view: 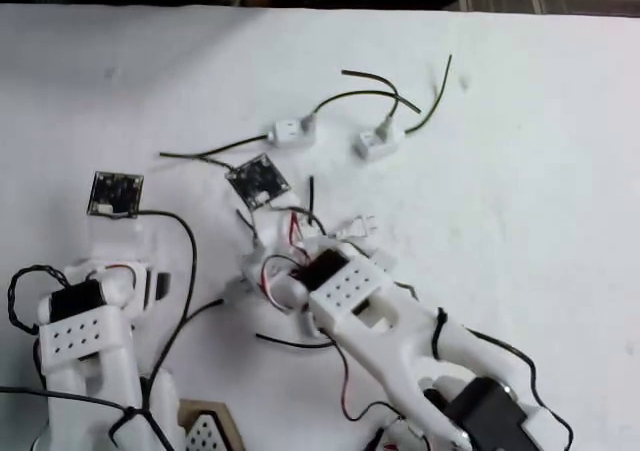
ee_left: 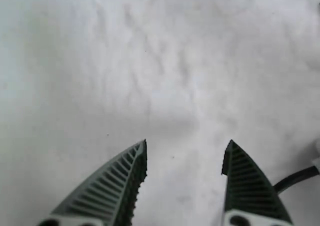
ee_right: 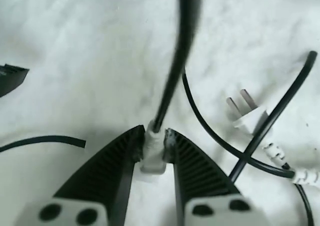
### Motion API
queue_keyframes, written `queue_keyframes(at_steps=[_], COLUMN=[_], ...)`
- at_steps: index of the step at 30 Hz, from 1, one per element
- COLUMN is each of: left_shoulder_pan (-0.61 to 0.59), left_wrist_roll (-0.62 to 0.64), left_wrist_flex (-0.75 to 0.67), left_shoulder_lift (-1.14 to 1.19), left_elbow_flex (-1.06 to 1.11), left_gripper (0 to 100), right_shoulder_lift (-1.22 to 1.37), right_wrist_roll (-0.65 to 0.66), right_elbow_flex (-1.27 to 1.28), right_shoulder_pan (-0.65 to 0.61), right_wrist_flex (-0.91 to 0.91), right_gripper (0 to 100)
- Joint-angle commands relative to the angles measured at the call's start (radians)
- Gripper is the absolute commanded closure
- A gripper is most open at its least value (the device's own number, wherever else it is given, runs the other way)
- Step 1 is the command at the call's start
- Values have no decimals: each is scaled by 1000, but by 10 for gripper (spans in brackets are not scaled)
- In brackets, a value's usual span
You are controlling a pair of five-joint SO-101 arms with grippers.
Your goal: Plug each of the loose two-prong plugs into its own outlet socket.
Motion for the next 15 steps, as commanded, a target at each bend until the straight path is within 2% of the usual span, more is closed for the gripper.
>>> queue_keyframes(at_steps=[1,5,15], left_shoulder_pan=[-5,-5,-5], left_wrist_roll=[-11,-11,-11], left_wrist_flex=[-17,-17,-17], left_shoulder_lift=[-21,-21,-21], left_elbow_flex=[-5,-5,-5], left_gripper=[751,751,751], right_shoulder_lift=[56,51,-65], right_wrist_roll=[-54,-127,-132], right_elbow_flex=[-38,-87,-14], right_shoulder_pan=[-15,-15,-16], right_wrist_flex=[51,148,183], right_gripper=[981,981,981])
